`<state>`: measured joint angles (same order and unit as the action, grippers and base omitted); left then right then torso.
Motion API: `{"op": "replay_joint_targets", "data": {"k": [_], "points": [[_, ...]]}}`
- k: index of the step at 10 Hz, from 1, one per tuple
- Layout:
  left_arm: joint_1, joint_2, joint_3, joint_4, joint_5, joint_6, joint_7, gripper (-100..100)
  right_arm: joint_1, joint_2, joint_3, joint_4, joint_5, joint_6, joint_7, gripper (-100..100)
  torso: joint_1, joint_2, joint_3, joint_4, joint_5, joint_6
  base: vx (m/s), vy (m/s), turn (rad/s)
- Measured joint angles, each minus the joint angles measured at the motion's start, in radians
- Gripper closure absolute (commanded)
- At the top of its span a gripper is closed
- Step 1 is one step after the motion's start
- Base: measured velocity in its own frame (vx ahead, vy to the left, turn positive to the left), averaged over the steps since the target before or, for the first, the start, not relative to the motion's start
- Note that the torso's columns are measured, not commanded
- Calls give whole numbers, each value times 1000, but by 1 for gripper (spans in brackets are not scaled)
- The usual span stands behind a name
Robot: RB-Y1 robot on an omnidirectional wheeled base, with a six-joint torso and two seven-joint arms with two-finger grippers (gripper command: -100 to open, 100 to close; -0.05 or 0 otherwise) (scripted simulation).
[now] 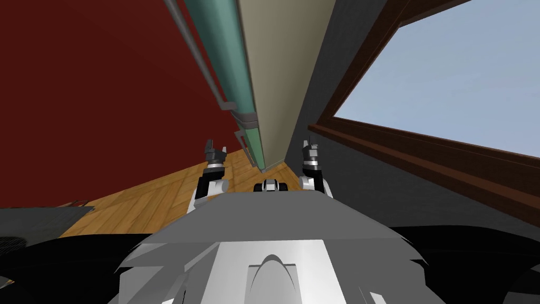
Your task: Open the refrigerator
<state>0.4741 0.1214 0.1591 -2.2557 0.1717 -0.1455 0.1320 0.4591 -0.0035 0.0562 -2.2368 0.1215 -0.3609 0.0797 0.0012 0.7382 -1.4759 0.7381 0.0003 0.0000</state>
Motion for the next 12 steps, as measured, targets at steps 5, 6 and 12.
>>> {"op": "replay_joint_targets", "data": {"k": [5, 6, 12], "points": [[-15, 4, 40, -10, 38, 100, -2, -100, 0, 0, 0, 0, 0, 0, 0, 0, 0, 3, 2, 1, 0, 0, 150, -94, 76], [-20, 3, 45, -11, 43, 119, -4, -100, 0, 0, 0, 0, 0, 0, 0, 0, 0, 1, 1, 1, 0, 0, 146, -87, 69], [-38, -6, 91, -21, 88, 247, -10, -100, 0, 0, 0, 0, 0, 0, 0, 0, 1, -1, -1, 0, 0, 0, 157, -104, 91]]}}
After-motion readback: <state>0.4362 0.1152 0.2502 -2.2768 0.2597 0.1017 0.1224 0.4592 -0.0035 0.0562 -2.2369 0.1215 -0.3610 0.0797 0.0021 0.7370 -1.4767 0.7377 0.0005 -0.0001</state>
